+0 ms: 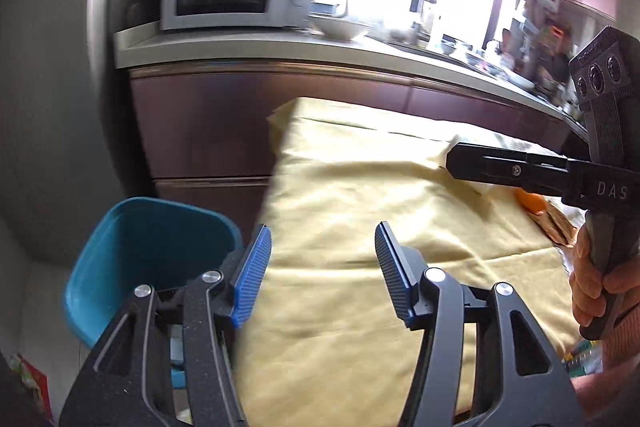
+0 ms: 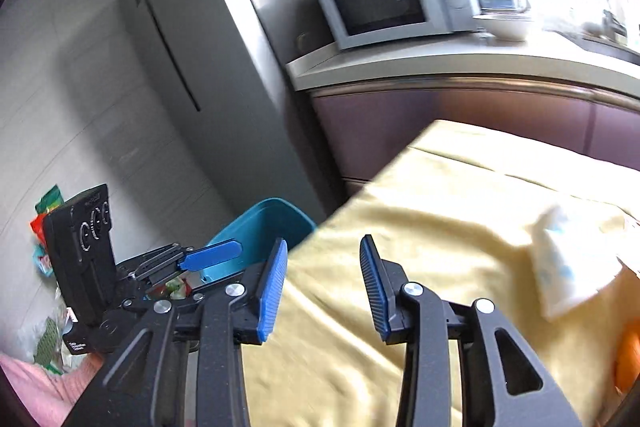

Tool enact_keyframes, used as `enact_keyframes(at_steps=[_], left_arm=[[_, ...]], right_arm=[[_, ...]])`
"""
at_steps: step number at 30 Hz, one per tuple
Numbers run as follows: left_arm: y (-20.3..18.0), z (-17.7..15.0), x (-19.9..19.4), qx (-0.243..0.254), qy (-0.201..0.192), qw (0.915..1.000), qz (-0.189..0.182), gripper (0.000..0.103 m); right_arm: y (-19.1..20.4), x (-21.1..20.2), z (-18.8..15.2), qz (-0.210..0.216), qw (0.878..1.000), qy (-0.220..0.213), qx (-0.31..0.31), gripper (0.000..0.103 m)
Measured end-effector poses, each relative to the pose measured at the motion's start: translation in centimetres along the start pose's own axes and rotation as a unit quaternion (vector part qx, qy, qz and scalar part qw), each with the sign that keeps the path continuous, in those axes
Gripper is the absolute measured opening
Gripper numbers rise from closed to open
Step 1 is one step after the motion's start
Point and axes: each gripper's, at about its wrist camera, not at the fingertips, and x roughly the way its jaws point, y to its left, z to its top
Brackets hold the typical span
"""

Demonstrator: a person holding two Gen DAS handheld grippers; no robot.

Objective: Collect trash
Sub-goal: 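Move both tools back over the table toward the remaining trash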

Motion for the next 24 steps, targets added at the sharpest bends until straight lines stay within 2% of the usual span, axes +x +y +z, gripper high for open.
enact_keyframes(at_steps=[6,11,19,24], left_arm=[[-6.5,0.6,2.4,0.039,0.016,0.9980,-0.047,0.054],[-11.1,0.6,4.2,0.068,0.031,0.9946,-0.072,0.056],[-15.6,1.2,7.1,0.091,0.051,0.9903,-0.091,0.058],[-17.4,2.3,9.6,0.099,0.065,0.9896,-0.082,0.057]], right_arm=[[-3.7,-4.6,-2.6,-0.054,0.998,-0.018,0.022,0.036],[-6.7,-8.2,-4.8,-0.094,0.994,-0.025,0.041,0.037],[-11.7,-12.9,-7.8,-0.160,0.982,-0.039,0.096,0.043],[-15.0,-14.8,-10.1,-0.197,0.970,-0.035,0.137,0.045]])
